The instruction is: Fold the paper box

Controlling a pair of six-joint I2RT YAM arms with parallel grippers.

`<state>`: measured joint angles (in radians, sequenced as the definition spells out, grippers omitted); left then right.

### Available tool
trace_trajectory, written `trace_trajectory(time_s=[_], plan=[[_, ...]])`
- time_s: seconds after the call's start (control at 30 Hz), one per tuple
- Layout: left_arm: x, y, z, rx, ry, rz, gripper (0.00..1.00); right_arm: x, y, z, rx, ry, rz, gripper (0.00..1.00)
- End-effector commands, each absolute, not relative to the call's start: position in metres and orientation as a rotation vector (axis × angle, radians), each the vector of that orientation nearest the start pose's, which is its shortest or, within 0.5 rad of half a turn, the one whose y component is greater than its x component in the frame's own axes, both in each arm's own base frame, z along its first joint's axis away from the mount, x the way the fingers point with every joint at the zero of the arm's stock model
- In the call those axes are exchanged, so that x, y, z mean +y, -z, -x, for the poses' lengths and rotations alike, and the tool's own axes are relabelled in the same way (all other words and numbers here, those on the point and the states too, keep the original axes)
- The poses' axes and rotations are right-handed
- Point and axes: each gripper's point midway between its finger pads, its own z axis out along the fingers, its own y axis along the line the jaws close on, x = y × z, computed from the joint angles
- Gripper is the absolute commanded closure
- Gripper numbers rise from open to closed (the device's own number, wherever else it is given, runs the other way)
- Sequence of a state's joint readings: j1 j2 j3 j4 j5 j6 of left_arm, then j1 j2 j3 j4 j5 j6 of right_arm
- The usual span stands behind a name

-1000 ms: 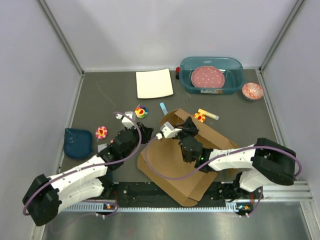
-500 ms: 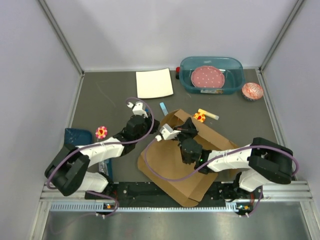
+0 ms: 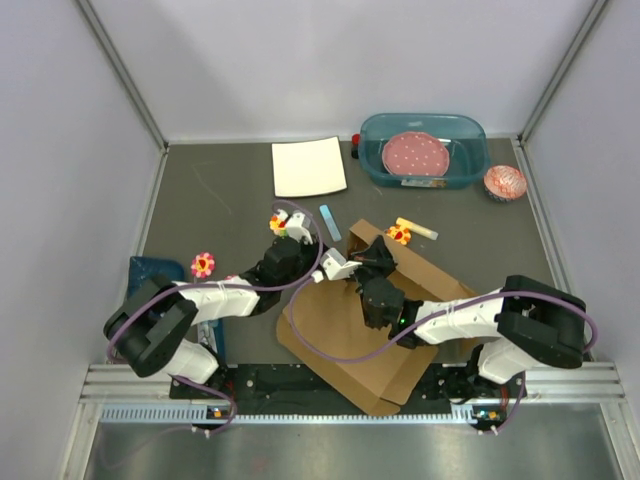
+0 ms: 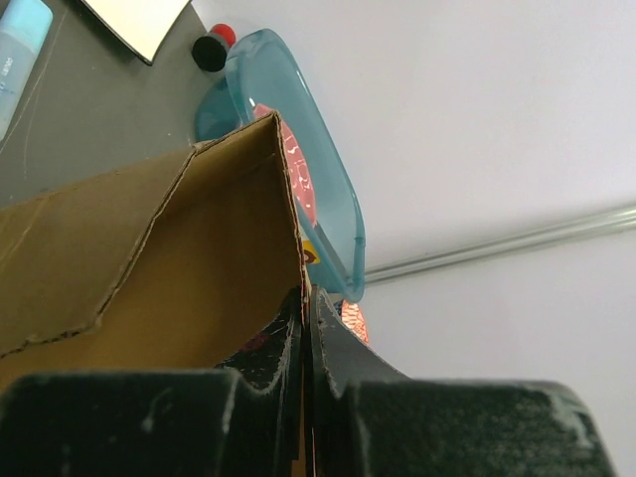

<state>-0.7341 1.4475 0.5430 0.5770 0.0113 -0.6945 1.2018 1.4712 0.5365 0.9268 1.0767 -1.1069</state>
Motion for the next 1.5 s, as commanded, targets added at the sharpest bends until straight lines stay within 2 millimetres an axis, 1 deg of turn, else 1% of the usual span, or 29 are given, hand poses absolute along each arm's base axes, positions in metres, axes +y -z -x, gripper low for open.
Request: trace_trajectory(time_s=[0.0, 0.1, 0.17, 0.23, 0.3, 0.4, 0.43, 0.47, 0.5, 0.57, 0.67, 0.73, 0.8, 0.87, 0.9, 0.93, 1.03, 1.1, 1.13, 1.17, 1.23, 1.27, 1.3, 1.4, 1.47], plan=[[-0.305, -0.114, -0.275, 1.980, 1.042, -0.065, 0.75, 0.226, -0.182, -0.267, 1.361, 0.757, 0.934, 1.00], [-0.299, -0.112, -0.277, 1.978, 1.003, -0.049, 0.75, 0.226, -0.183, -0.267, 1.361, 0.756, 0.933, 1.00], [-0.292, -0.112, -0.283, 1.971, 0.944, -0.030, 0.75, 0.226, -0.183, -0.267, 1.363, 0.757, 0.932, 1.00], [-0.292, -0.114, -0.286, 1.968, 0.934, -0.035, 0.74, 0.226, -0.182, -0.267, 1.362, 0.755, 0.933, 1.00], [-0.297, -0.118, -0.286, 1.964, 0.950, -0.048, 0.73, 0.226, -0.181, -0.267, 1.365, 0.755, 0.936, 1.00], [-0.299, -0.119, -0.282, 1.953, 0.982, -0.063, 0.67, 0.226, -0.180, -0.267, 1.370, 0.755, 0.940, 1.00], [-0.299, -0.122, -0.281, 1.937, 0.988, -0.068, 0.61, 0.226, -0.180, -0.266, 1.371, 0.753, 0.942, 1.00], [-0.299, -0.129, -0.282, 1.898, 0.995, -0.078, 0.58, 0.226, -0.180, -0.266, 1.372, 0.752, 0.945, 1.00], [-0.294, -0.126, -0.280, 1.889, 0.984, -0.085, 0.56, 0.226, -0.180, -0.266, 1.375, 0.751, 0.950, 1.00], [-0.292, -0.139, -0.280, 1.818, 0.982, -0.119, 0.51, 0.226, -0.180, -0.265, 1.380, 0.746, 0.952, 1.00], [-0.290, -0.146, -0.279, 1.774, 0.966, -0.171, 0.47, 0.225, -0.180, -0.264, 1.384, 0.744, 0.952, 1.00], [-0.295, -0.154, -0.273, 1.732, 1.003, -0.219, 0.45, 0.225, -0.179, -0.264, 1.385, 0.744, 0.952, 1.00], [-0.295, -0.160, -0.271, 1.691, 1.014, -0.235, 0.42, 0.226, -0.180, -0.264, 1.385, 0.741, 0.952, 1.00], [-0.296, -0.163, -0.268, 1.661, 1.030, -0.259, 0.41, 0.227, -0.179, -0.264, 1.387, 0.738, 0.956, 1.00], [-0.296, -0.161, -0.265, 1.656, 1.037, -0.265, 0.38, 0.227, -0.180, -0.264, 1.387, 0.736, 0.954, 1.00], [-0.297, -0.166, -0.265, 1.628, 1.052, -0.269, 0.36, 0.228, -0.179, -0.265, 1.386, 0.734, 0.957, 1.00], [-0.302, -0.163, -0.260, 1.611, 1.074, -0.311, 0.32, 0.228, -0.179, -0.264, 1.388, 0.733, 0.960, 1.00], [-0.303, -0.160, -0.258, 1.611, 1.071, -0.333, 0.31, 0.227, -0.179, -0.264, 1.390, 0.731, 0.956, 1.00], [-0.303, -0.154, -0.258, 1.622, 1.062, -0.337, 0.31, 0.227, -0.179, -0.264, 1.391, 0.732, 0.955, 1.00], [-0.303, -0.155, -0.258, 1.608, 1.057, -0.344, 0.30, 0.227, -0.179, -0.264, 1.390, 0.730, 0.954, 1.00], [-0.300, -0.147, -0.256, 1.613, 1.042, -0.355, 0.30, 0.226, -0.181, -0.264, 1.392, 0.727, 0.951, 1.00], [-0.300, -0.155, -0.255, 1.566, 1.045, -0.361, 0.30, 0.225, -0.180, -0.264, 1.395, 0.726, 0.949, 1.00], [-0.295, -0.147, -0.253, 1.570, 1.032, -0.364, 0.30, 0.225, -0.181, -0.263, 1.399, 0.719, 0.949, 1.00], [-0.292, -0.149, -0.253, 1.520, 1.022, -0.359, 0.29, 0.225, -0.179, -0.263, 1.403, 0.711, 0.951, 1.00], [-0.293, -0.147, -0.254, 1.520, 1.022, -0.357, 0.28, 0.225, -0.178, -0.263, 1.405, 0.714, 0.953, 1.00]])
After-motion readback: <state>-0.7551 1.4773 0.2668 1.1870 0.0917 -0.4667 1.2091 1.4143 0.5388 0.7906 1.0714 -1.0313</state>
